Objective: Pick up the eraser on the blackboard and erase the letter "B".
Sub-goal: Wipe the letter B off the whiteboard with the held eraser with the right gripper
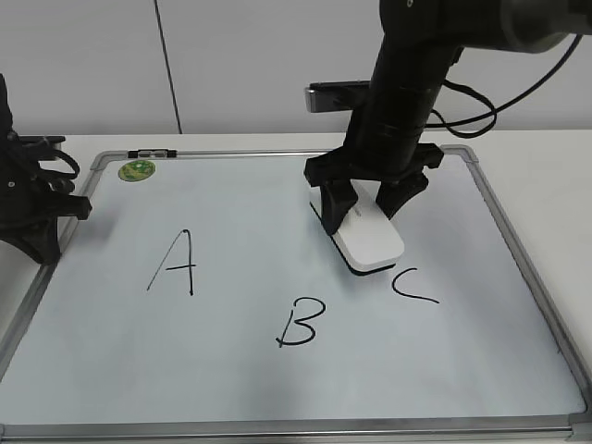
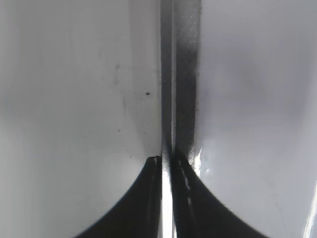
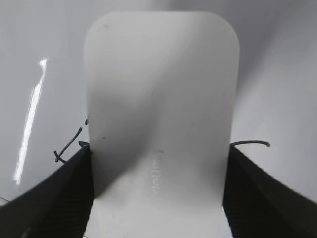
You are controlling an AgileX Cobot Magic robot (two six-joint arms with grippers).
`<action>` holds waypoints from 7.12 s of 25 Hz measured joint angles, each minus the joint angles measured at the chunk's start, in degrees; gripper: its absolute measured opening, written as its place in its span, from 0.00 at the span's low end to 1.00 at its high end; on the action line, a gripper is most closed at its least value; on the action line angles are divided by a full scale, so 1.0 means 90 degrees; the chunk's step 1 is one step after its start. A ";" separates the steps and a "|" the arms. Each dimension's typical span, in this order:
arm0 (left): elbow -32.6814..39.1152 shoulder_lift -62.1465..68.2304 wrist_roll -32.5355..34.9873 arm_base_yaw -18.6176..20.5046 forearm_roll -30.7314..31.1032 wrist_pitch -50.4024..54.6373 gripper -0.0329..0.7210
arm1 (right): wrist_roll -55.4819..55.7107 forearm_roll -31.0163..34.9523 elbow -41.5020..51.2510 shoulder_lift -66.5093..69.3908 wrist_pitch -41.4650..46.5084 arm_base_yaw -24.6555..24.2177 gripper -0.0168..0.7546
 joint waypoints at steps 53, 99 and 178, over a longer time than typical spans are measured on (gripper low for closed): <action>0.0000 0.0000 0.0000 0.0000 -0.0027 -0.0011 0.08 | -0.0491 0.0137 0.1548 0.0154 -0.1209 0.0786 0.71; 0.0000 0.0000 0.0000 0.0000 -0.0068 -0.0011 0.08 | 0.0970 -0.1788 0.1334 0.0210 -0.0997 0.1116 0.71; 0.0000 0.0000 0.0000 0.0000 -0.0044 -0.0011 0.08 | 0.1633 -0.1483 0.1189 0.0396 -0.0891 0.0888 0.71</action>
